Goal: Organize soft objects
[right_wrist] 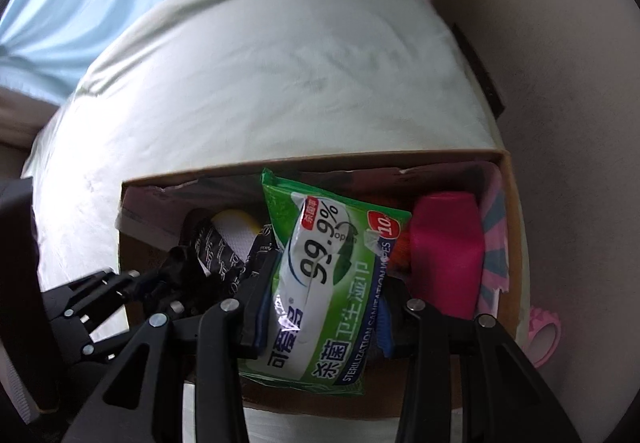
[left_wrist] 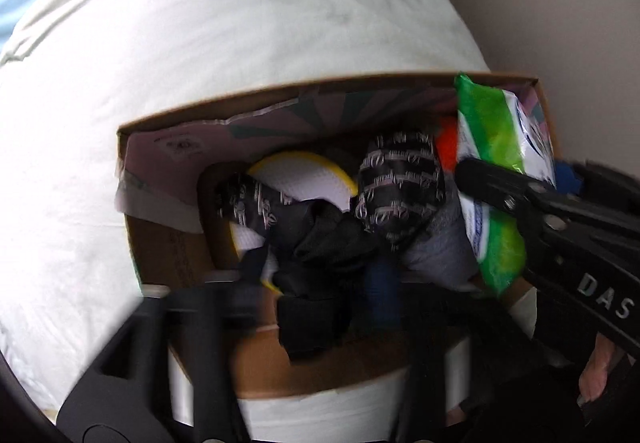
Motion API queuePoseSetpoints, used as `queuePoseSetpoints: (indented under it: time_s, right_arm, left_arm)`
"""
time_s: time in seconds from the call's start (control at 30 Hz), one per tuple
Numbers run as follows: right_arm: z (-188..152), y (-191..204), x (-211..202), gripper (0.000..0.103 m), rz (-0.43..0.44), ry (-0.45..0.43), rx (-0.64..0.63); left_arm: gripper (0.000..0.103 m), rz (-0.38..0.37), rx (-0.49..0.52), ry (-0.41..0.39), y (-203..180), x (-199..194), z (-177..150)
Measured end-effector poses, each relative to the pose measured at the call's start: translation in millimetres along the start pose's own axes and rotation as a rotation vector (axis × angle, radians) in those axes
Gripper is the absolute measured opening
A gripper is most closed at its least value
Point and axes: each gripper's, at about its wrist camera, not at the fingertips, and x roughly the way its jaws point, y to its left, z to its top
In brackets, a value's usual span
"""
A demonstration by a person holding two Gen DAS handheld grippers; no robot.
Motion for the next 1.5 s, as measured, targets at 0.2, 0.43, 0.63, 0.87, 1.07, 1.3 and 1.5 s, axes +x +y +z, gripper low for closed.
queuePoseSetpoints:
  time_s: [0.2, 0.43, 0.63, 0.87, 1.07, 1.3, 1.5]
  right_arm:
    - [4.2, 3.4, -1.1, 0.103, -0.016, -0.026, -0.049]
    - [-1.9, -2.9, -14.8, 0.103, -0.016, -0.045, 0.012]
    - [-8.1, 0.5, -39.5, 0.103, -0.012, -0.095, 0.036]
    - [-24.8, 27.8, -102.8, 0.103, 0.002, -0.186, 0.003]
    - [-49.9, 68.8, -171.5, 0.103, 0.000, -0.301, -0.039]
    - [-85.7, 138.4, -247.2, 0.103, 0.006, -0.436, -0.125]
    - [-122.9, 199.7, -295.3, 0.103, -0.002, -0.569, -0.203]
  left_arm:
    - [0.103, 0.005, 0.017, -0.029, 11.6, -15.6, -21.7]
    - [0.103, 0.009, -0.010, -0.046, 28.1, -34.2, -28.1]
    - [0.103, 0.015, -0.016, -0.110, 37.7, -71.1, -41.3]
    - [0.103, 0.024, -0.044, -0.243, 43.6, -142.3, -68.7]
    - [0.103, 0.041, -0.074, -0.366, 64.2, -214.7, -102.3]
    - [0.103, 0.070, -0.138, -0.583, 104.4, -315.6, -157.7]
    - [0.103, 0.131, -0.195, -0.770, 143.4, -383.1, -214.2]
